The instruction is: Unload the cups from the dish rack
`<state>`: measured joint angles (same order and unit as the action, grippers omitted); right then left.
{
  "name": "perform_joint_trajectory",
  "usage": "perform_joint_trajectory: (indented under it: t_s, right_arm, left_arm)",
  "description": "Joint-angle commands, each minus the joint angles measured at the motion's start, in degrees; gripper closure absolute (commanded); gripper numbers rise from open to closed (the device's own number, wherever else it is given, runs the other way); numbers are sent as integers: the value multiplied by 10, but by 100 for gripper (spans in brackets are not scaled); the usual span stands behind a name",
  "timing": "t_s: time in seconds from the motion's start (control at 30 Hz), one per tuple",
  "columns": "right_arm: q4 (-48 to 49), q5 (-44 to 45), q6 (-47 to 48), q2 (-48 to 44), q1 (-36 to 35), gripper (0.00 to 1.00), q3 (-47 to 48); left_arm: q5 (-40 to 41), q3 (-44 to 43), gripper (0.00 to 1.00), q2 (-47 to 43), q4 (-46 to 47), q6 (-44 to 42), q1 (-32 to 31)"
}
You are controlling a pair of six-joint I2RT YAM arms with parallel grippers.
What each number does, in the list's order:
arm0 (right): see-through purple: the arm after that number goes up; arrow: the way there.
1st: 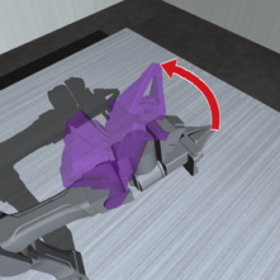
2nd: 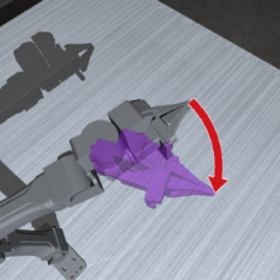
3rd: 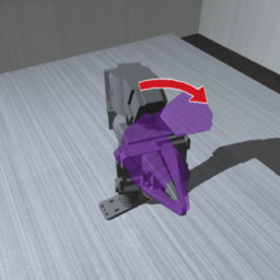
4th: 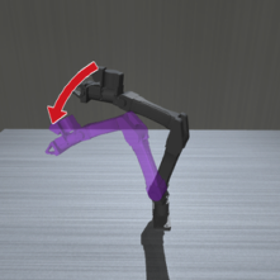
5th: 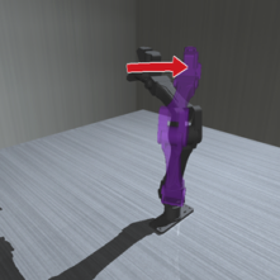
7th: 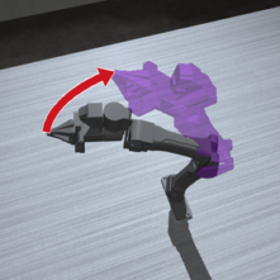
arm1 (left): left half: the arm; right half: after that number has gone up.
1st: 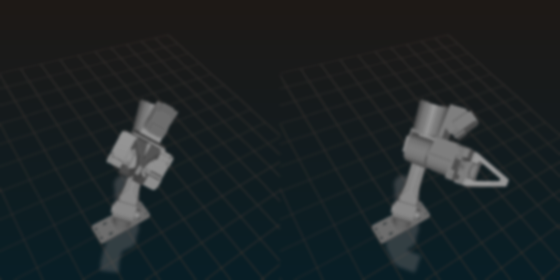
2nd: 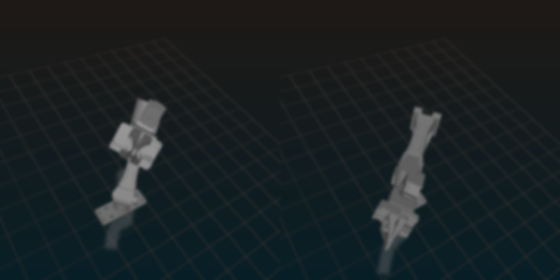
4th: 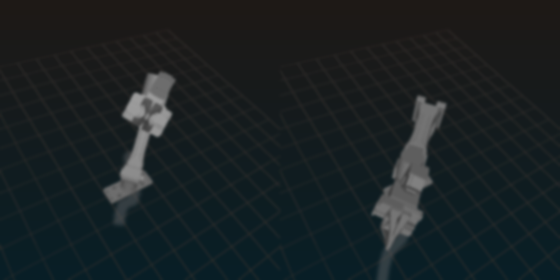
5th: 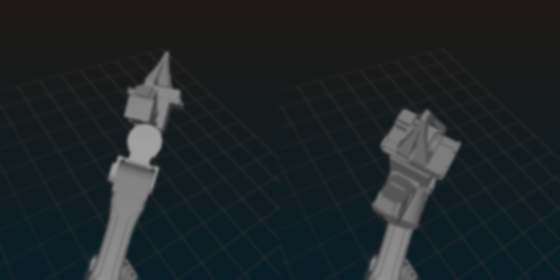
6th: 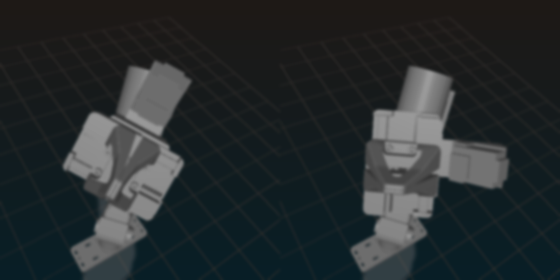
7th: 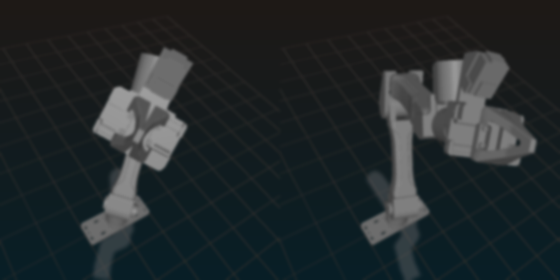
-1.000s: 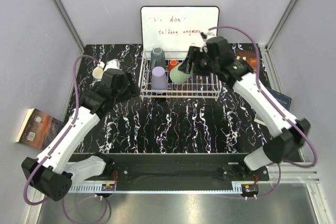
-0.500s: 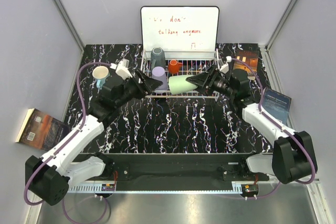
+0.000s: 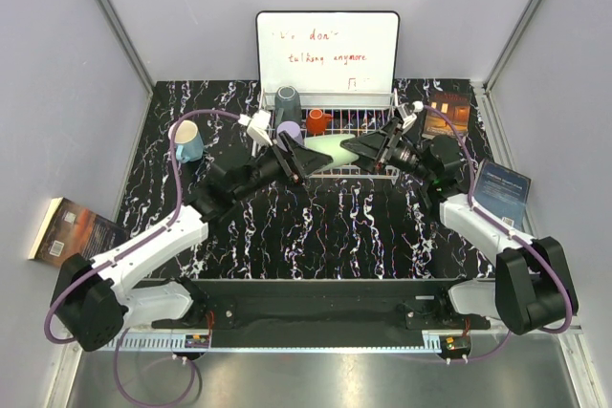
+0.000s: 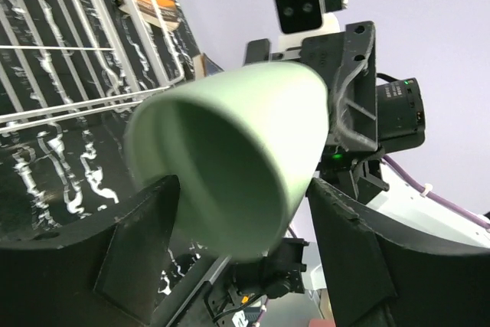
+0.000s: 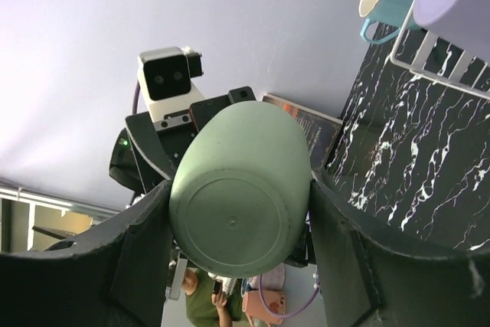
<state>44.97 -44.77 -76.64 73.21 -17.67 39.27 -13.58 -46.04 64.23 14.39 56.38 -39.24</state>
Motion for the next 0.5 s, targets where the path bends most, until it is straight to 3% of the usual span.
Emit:
perform_joint_trajectory:
  t_s: [0.0, 0.1, 0.23, 0.4, 0.43, 0.47]
  right_arm:
    - [39, -24, -4, -2, -16, 100, 11]
    - [29, -29, 3, 1, -23, 100, 16]
    - [13, -32, 11, 2, -32, 100, 17]
    - [12, -32, 11, 4, -43, 100, 10]
    - [12, -33, 12, 5, -44, 100, 10]
    - [11, -34, 12, 4, -44, 100, 10]
  left_arm:
    - [8, -39, 27, 22, 47, -8, -21]
    - [9, -41, 35, 34, 54, -7, -28]
    - [15, -41, 58, 38, 54, -10, -28]
    - [15, -41, 76, 41, 55, -14, -28]
    - [14, -41, 83, 42, 55, -14, -28]
    - [13, -42, 100, 43, 51, -15, -29]
